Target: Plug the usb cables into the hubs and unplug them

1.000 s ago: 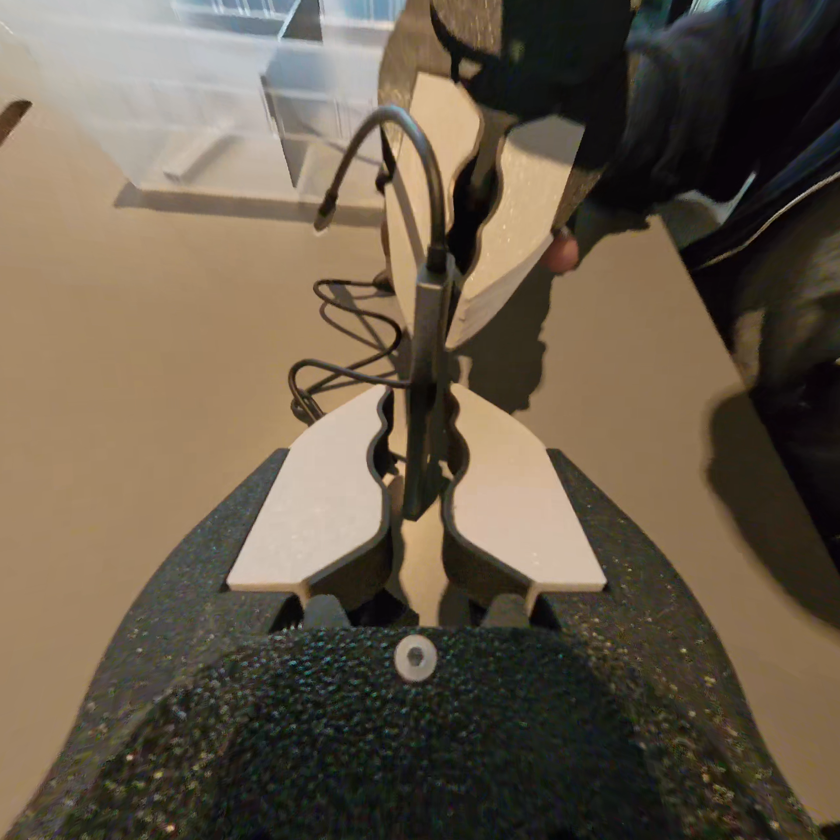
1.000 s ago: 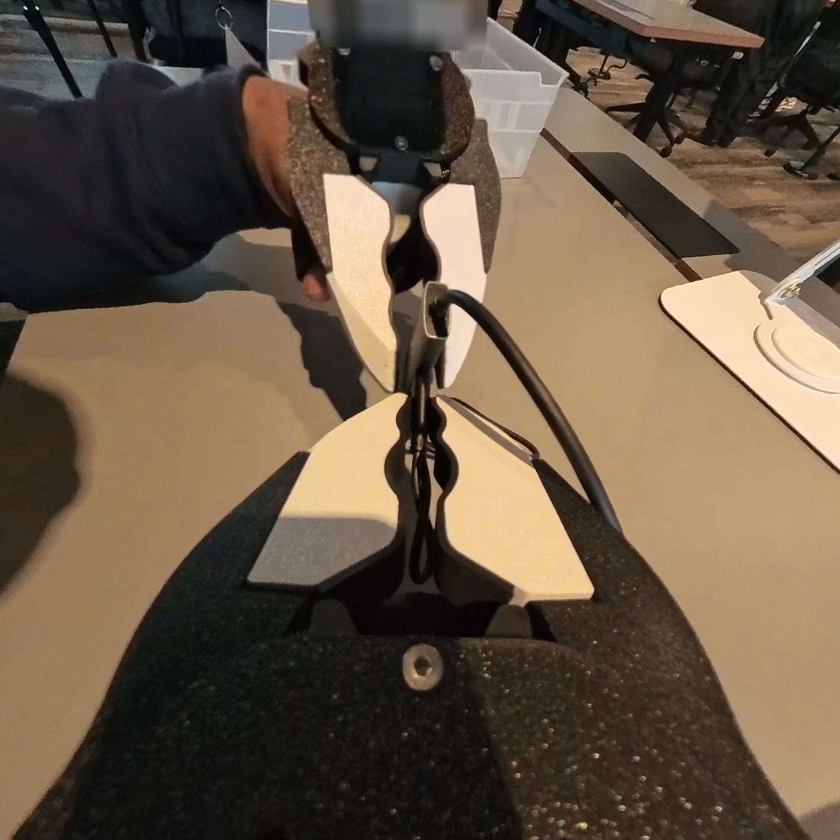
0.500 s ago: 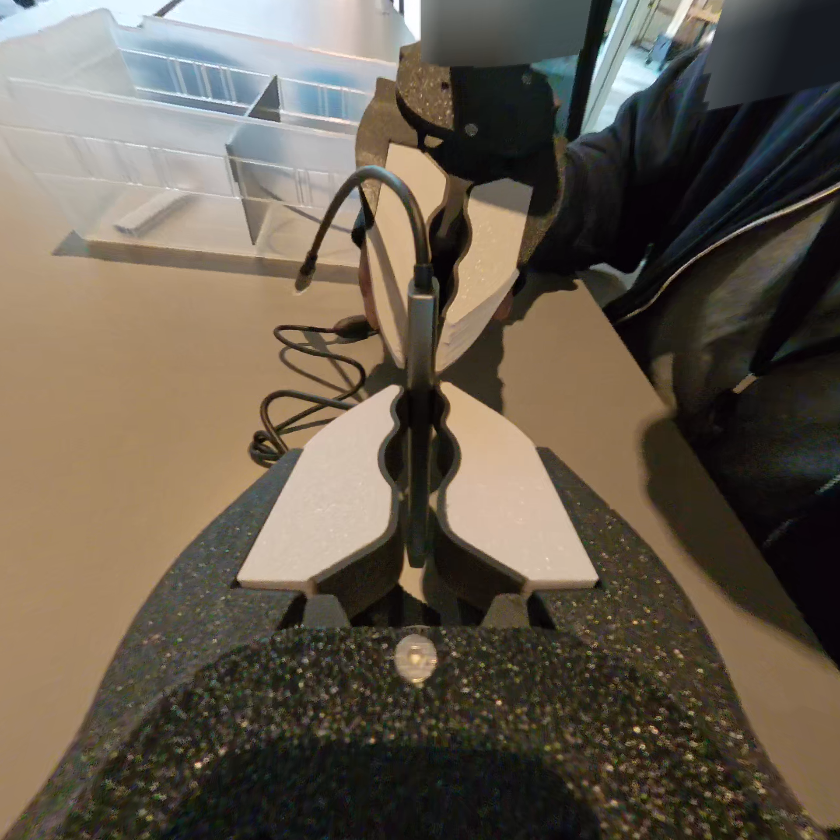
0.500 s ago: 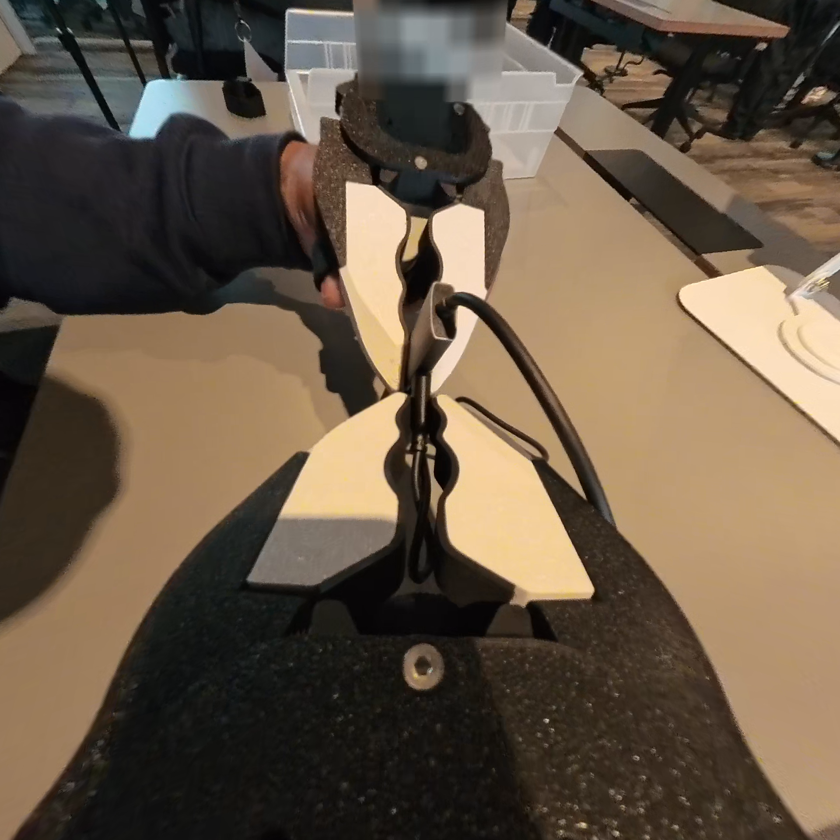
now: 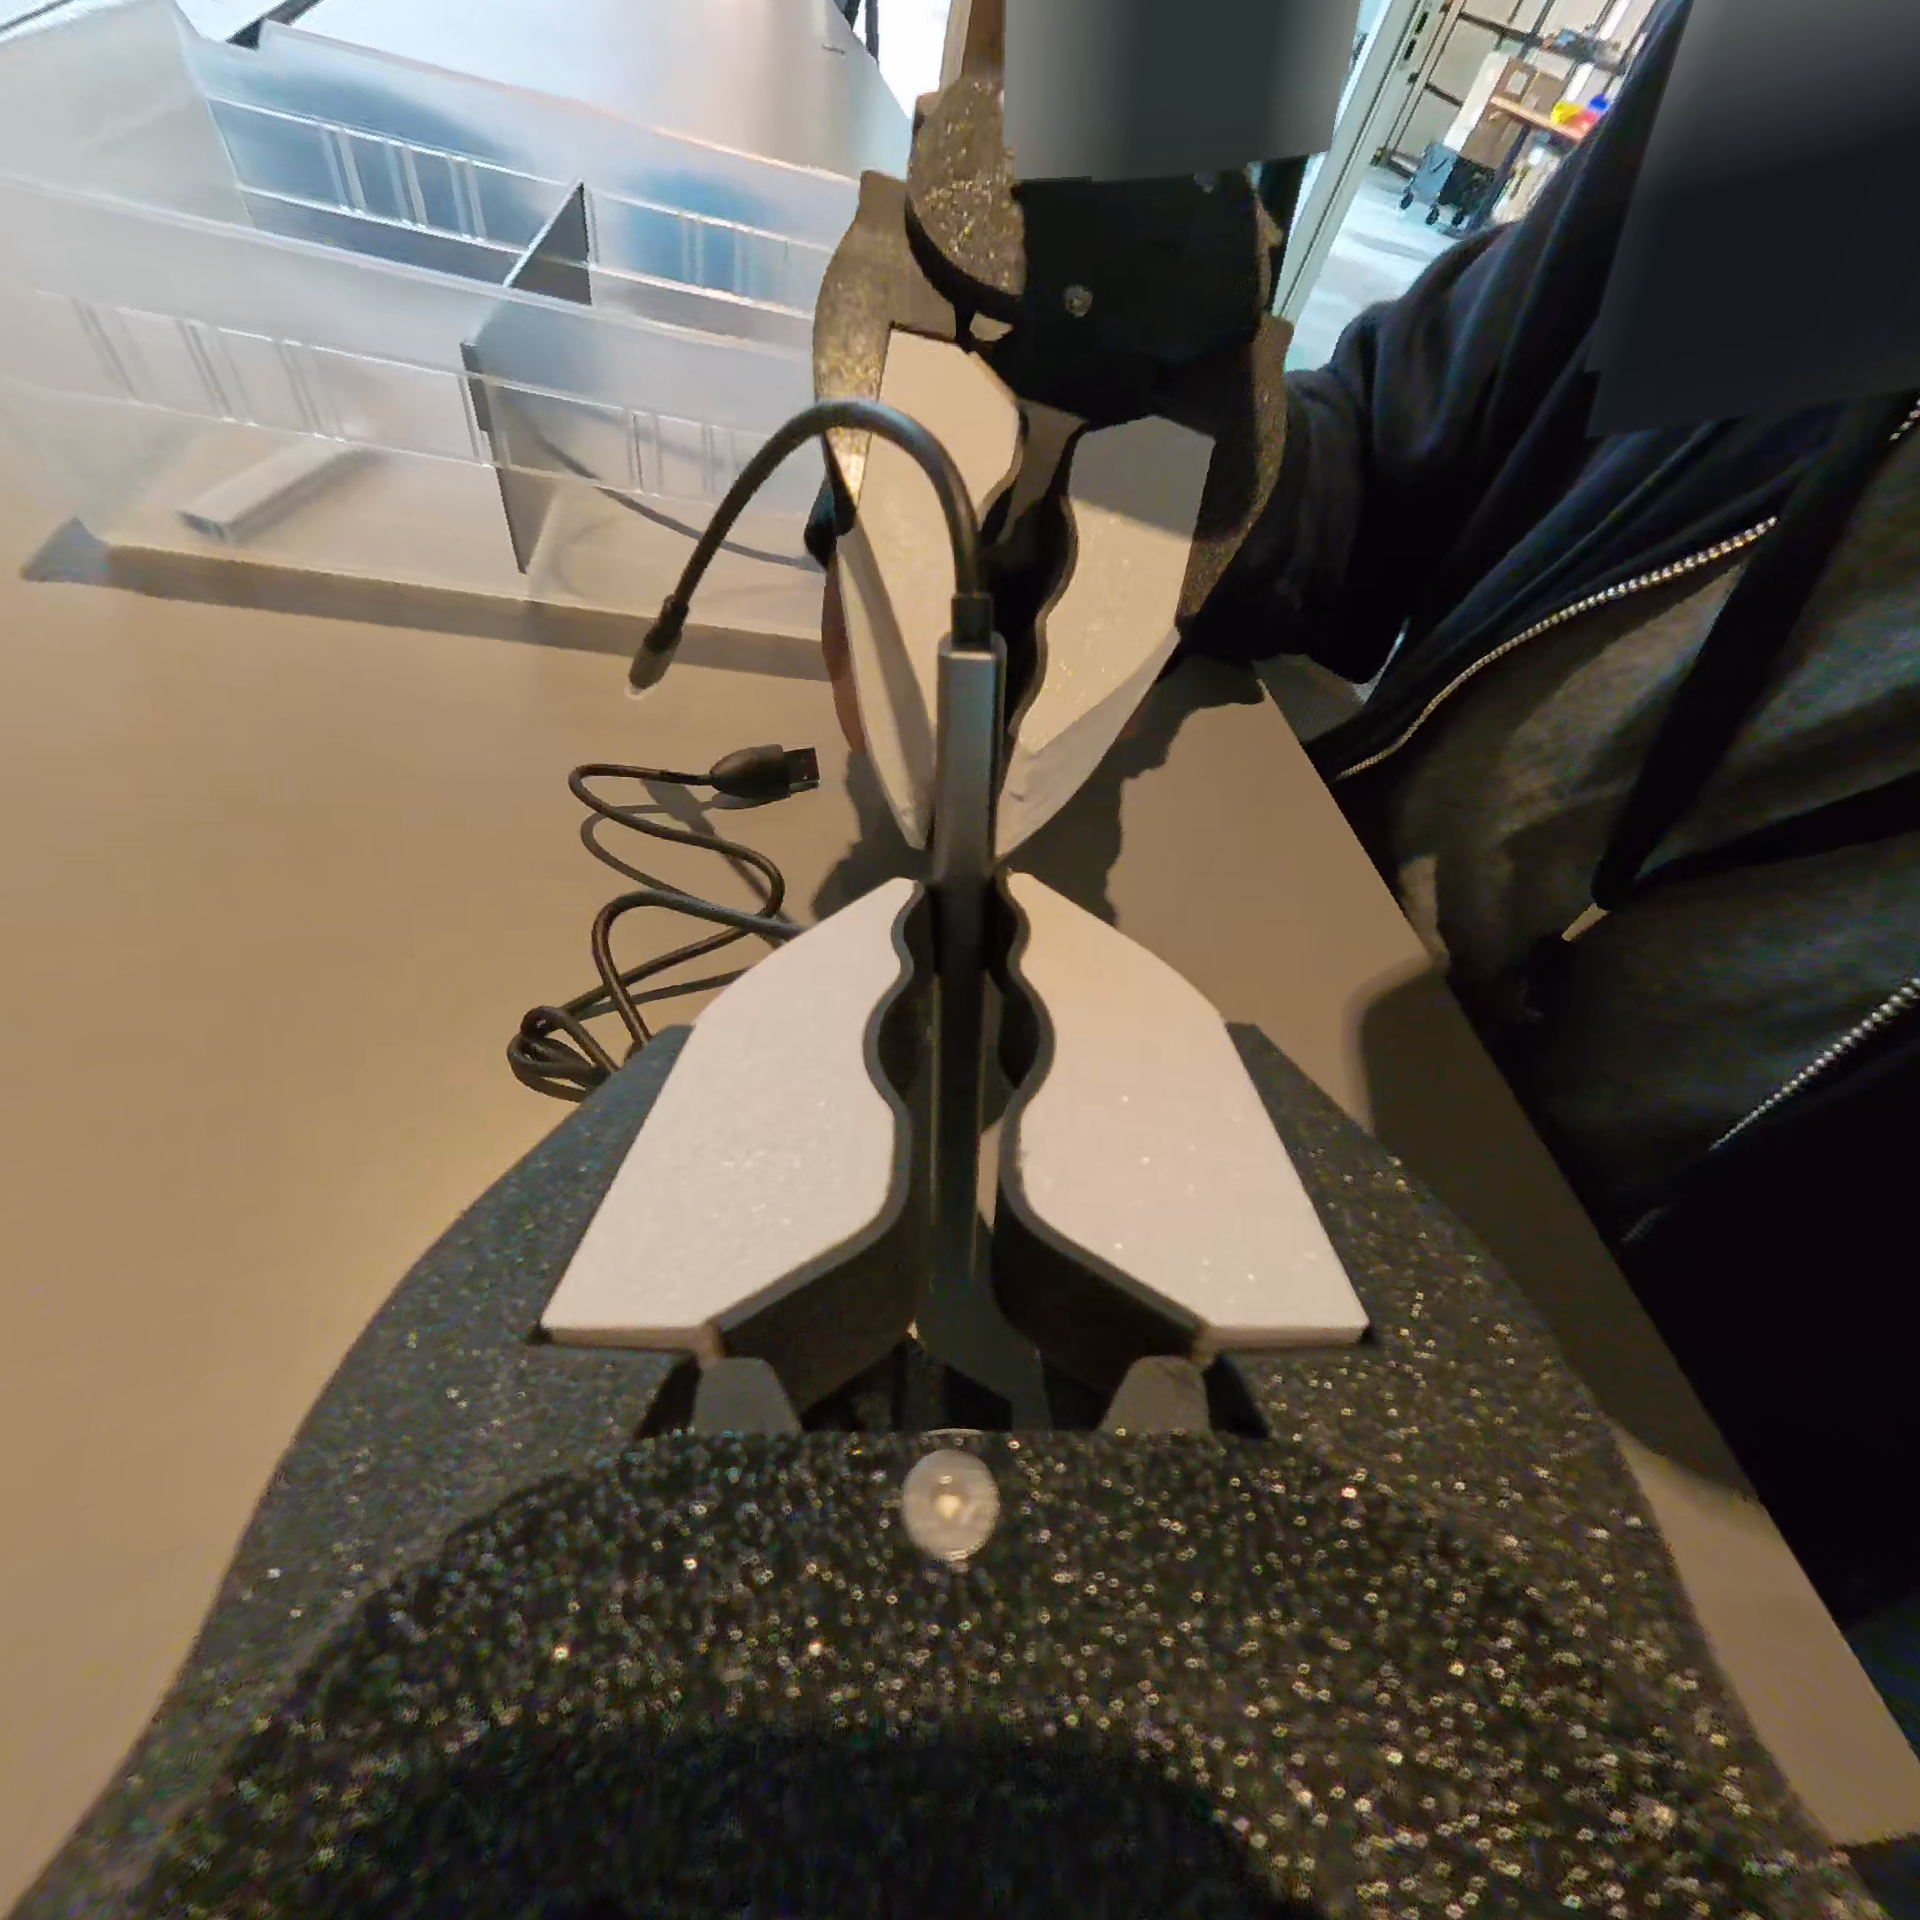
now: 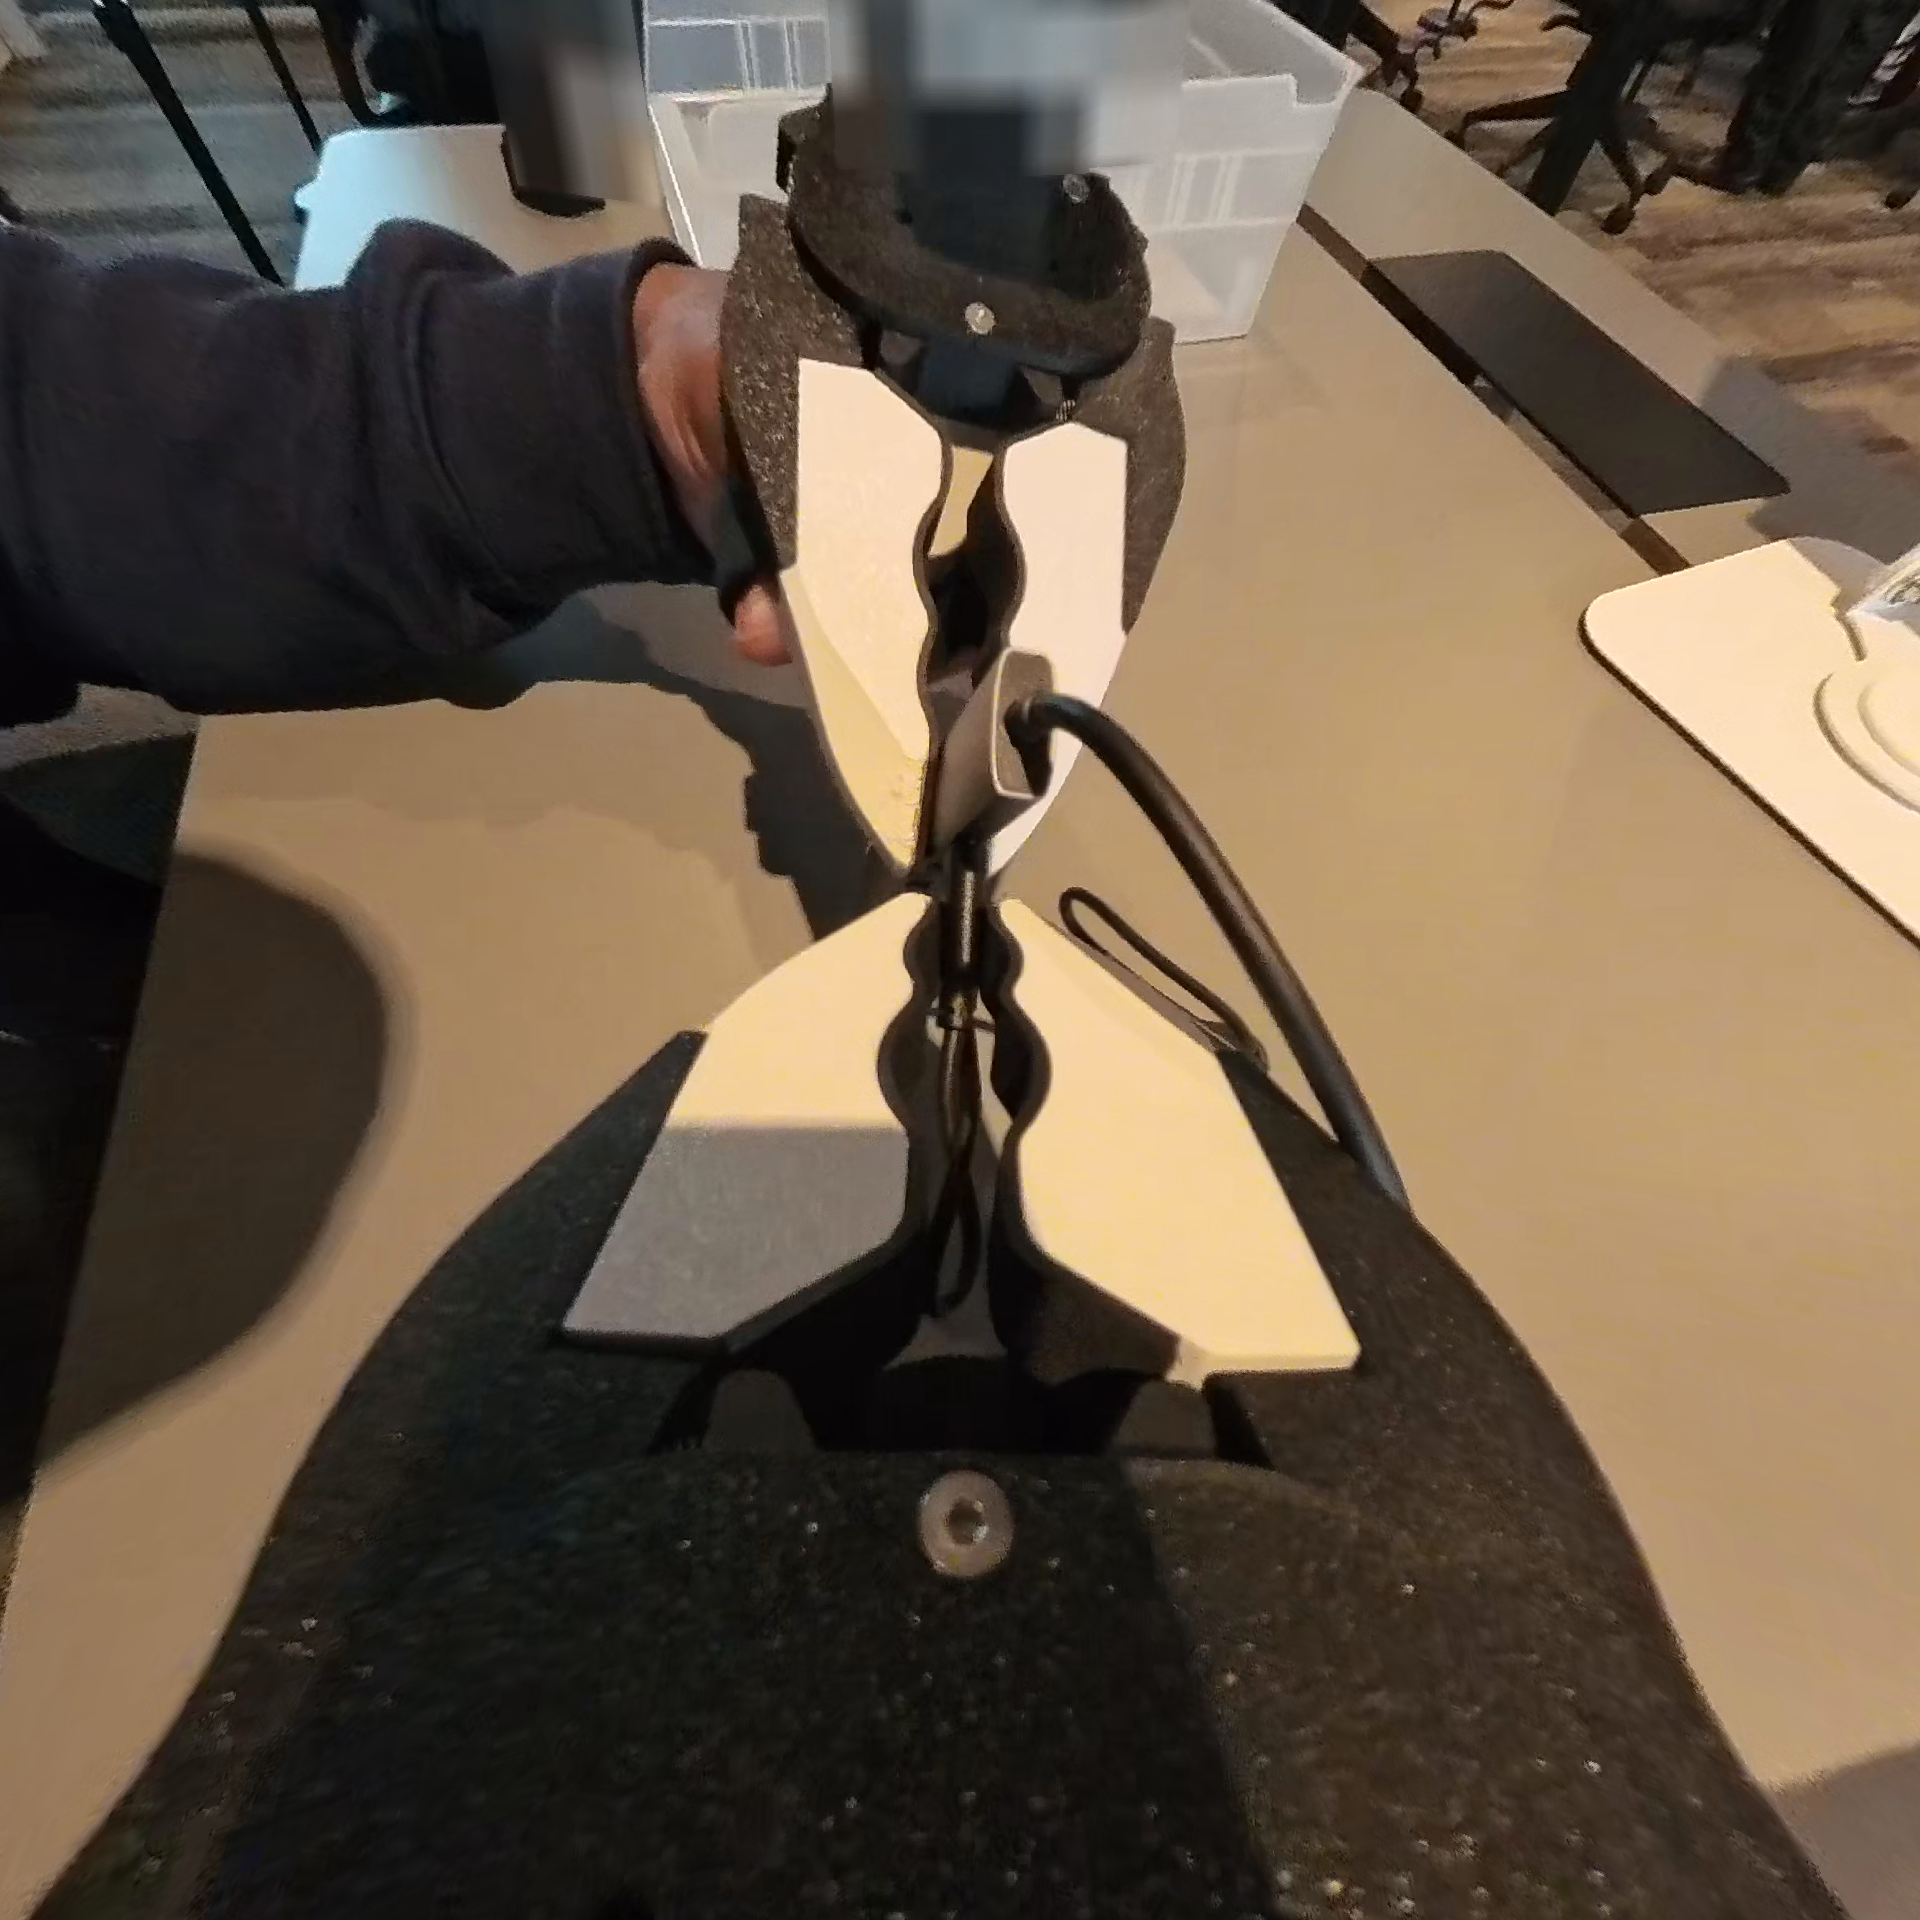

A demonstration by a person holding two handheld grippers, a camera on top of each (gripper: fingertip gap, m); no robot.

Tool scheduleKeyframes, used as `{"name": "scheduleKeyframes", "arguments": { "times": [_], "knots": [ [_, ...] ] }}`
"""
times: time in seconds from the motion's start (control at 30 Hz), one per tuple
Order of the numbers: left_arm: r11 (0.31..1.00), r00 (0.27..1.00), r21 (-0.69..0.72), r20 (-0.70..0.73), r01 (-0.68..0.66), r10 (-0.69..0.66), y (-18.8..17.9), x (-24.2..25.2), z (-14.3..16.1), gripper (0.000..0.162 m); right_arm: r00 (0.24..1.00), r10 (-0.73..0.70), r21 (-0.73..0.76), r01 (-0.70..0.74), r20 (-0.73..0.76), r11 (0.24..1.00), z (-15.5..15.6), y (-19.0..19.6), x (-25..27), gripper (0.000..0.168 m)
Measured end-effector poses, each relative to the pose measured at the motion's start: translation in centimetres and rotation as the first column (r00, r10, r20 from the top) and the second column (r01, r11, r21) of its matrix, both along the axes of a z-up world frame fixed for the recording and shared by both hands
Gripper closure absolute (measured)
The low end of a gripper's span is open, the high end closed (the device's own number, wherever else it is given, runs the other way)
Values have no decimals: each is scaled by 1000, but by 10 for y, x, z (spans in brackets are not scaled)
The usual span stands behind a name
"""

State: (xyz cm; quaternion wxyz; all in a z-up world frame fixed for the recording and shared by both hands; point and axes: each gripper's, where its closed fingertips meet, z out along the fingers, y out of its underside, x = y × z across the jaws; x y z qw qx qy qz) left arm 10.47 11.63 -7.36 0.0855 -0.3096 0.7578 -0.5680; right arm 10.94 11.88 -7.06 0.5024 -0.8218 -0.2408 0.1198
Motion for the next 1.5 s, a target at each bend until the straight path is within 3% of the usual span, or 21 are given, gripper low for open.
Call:
{"name": "scheduleKeyframes", "arguments": {
  "times": [0.23,0.5,0.6,0.7,0.77,0.83,0.97,1.1,1.33,1.4,1.5],
  "knots": [
    [989,1000,-147,17,-18,21,0,4,17,152,995,-25,44,30,-95,999,14,1,2,162],
    [924,1000,-381,8,17,-15,-2,2,37,152,970,-18,87,41,-242,995,32,-1,-1,162],
    [955,1000,-297,-21,2,-9,-3,3,25,152,986,-21,54,31,-166,998,21,-1,1,162],
    [998,997,-68,-68,19,-24,-4,-7,7,152,999,1,20,-1,-32,1000,6,-4,-4,162],
    [1000,997,-1,-77,17,-17,-4,-10,5,151,1000,13,23,-12,-23,1000,6,-3,-8,162],
    [1000,997,-9,-77,10,-11,-5,-9,6,151,999,16,25,-15,-36,1000,9,-3,-8,162],
    [981,999,-194,-54,-8,-2,-6,0,19,152,998,-3,39,6,-65,999,17,-5,0,162],
    [963,999,-269,-51,4,-18,-6,0,24,152,995,-11,43,15,-100,999,19,-5,-1,162],
    [908,1000,-418,2,-18,20,-5,9,44,152,938,-18,87,51,-347,995,43,-4,6,162],
    [907,999,-419,-22,-36,29,-4,12,39,152,962,-42,85,67,-270,994,37,-3,10,162],
    [958,999,-282,-33,-44,36,-5,9,28,152,992,-58,68,66,-115,995,26,-3,10,162]
  ]
}}
